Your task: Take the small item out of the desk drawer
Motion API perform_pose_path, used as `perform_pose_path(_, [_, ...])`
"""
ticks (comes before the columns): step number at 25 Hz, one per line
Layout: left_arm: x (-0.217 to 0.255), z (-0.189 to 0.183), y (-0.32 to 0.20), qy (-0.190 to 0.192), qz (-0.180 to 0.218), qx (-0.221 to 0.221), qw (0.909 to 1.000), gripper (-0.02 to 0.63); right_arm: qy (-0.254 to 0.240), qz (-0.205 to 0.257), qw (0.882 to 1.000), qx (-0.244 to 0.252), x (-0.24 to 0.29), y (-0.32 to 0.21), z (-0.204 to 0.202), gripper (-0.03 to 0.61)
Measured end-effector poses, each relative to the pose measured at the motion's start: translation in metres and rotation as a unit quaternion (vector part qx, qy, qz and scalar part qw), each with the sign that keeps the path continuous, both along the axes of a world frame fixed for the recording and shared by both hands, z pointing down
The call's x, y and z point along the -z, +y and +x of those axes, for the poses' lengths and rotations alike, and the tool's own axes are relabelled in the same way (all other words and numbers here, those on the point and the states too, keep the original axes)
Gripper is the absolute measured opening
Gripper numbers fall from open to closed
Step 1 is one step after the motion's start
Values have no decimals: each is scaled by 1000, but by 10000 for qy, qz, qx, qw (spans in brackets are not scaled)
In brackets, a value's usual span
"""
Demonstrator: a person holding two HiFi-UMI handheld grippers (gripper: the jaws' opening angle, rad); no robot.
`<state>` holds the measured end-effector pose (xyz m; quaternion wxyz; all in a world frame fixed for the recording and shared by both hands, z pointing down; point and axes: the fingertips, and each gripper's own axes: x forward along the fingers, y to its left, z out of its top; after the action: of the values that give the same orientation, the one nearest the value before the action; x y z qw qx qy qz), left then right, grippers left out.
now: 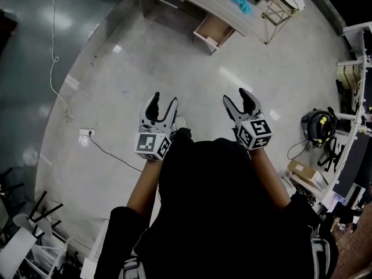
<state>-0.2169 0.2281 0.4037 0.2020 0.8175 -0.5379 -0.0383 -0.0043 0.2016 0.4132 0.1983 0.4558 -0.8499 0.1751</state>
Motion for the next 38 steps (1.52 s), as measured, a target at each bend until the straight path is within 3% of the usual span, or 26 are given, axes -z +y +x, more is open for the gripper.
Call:
perform_pose_path(10, [2, -28, -20, 53, 15, 145, 9999, 227, -12, -58, 9999, 86, 0, -25, -29, 256])
perform_pose_path(22, [-9, -14, -56, -70, -76, 170, 9998, 227, -246, -280, 9993, 105, -30, -66, -22, 256])
perform_pose_path(28, [-8, 9, -108, -164, -128, 15, 9998, 227, -374, -269, 9989, 85, -34, -130, -14, 256])
perform_pose_path(38, [-15, 57, -245, -349, -390, -244, 9983, 227, -452, -551, 9974, -124, -54, -246, 35, 256])
